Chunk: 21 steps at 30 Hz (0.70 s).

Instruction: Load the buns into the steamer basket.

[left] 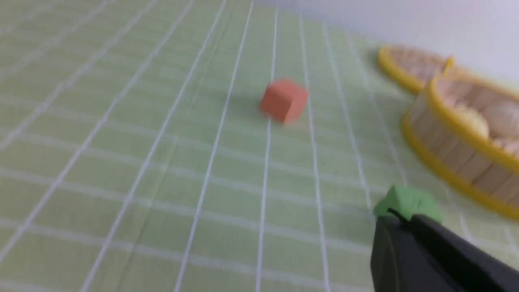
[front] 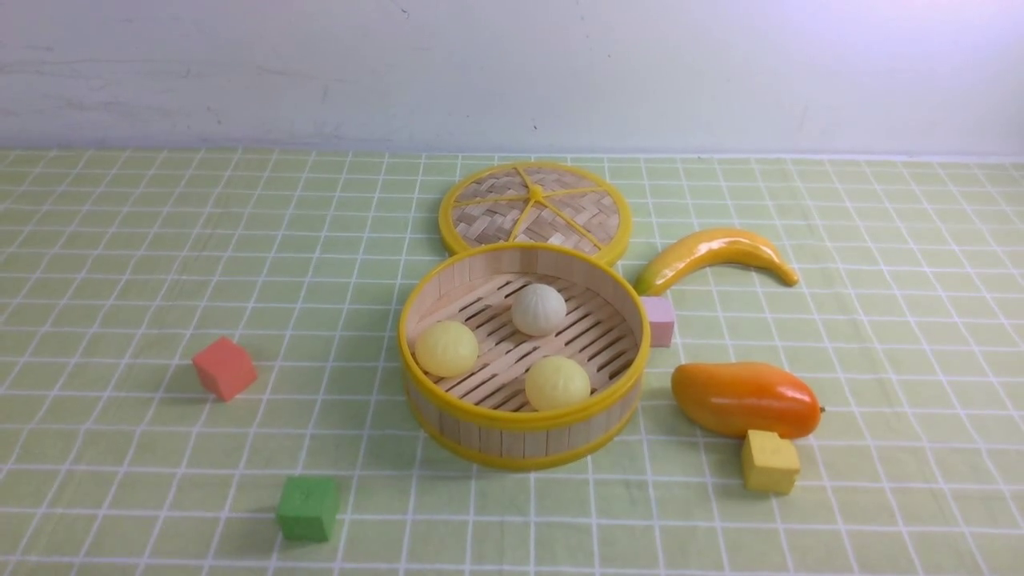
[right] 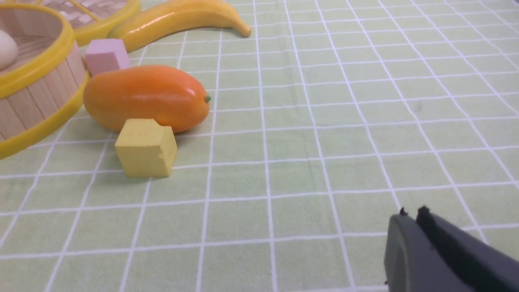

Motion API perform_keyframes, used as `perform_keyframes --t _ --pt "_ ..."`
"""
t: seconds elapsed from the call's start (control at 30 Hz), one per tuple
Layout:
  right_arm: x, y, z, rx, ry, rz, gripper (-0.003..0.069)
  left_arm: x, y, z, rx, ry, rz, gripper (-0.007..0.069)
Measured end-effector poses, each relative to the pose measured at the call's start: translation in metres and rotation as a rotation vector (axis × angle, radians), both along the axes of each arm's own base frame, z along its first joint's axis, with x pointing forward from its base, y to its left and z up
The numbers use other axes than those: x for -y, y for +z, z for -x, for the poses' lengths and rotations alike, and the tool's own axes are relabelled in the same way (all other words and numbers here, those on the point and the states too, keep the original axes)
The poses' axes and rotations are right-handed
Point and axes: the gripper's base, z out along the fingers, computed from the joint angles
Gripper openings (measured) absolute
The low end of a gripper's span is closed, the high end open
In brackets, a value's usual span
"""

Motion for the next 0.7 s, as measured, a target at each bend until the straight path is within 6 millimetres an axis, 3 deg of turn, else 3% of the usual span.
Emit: perform_keyframes --t 0.7 --pt "0.0 0.0 0.0 0.0 -0.002 -0.007 0.0053 0.0008 -0.0042 0.0006 -0.03 -0.007 0.011 -0.0013"
